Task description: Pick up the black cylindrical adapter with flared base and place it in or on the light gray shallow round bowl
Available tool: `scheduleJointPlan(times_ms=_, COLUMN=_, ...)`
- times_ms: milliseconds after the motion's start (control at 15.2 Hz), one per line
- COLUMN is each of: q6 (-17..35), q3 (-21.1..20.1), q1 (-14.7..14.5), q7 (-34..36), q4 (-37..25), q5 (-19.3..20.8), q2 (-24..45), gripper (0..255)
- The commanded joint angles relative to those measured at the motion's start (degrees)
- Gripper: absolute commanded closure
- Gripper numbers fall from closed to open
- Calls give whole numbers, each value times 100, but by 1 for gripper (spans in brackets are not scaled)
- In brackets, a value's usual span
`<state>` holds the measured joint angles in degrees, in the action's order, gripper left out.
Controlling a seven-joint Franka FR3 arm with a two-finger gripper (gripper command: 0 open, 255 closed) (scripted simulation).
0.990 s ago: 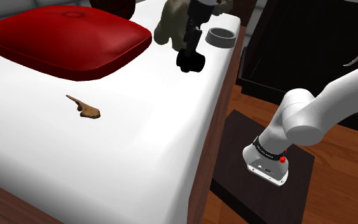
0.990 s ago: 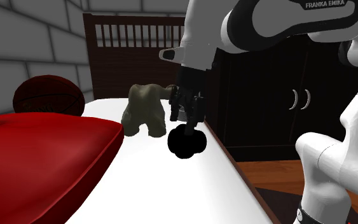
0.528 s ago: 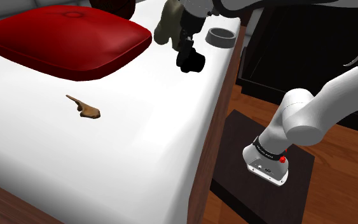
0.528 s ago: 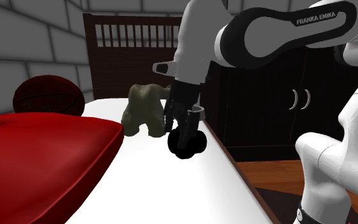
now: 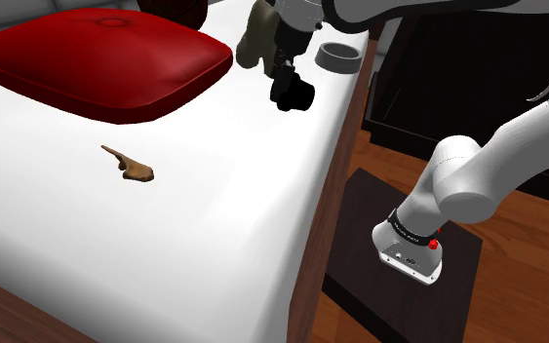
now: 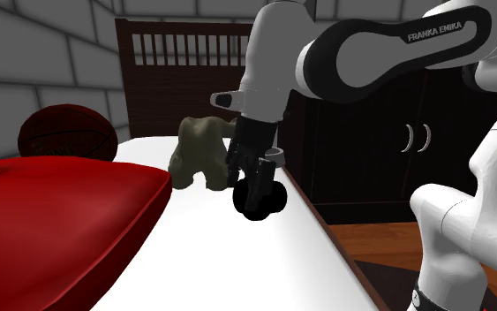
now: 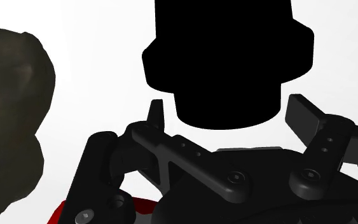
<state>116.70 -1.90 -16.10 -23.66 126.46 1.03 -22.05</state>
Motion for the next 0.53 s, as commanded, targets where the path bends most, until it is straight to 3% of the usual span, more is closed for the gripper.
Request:
scheduleJointPlan(times_ms=0, q6=0, q3=0, q1=0, q7=0, q4=0, q5=0, q2=0, gripper=0)
scheduleJointPlan(times_ms=66, q6=0, q3=0, q1=0, q7=0, q4=0, q5=0, q2=0, gripper=255)
scheduleJointPlan(times_ms=462, q6=-4, q3=0, q1=0, q7=0, q4=-6, q5=0, q2=3, gripper=255)
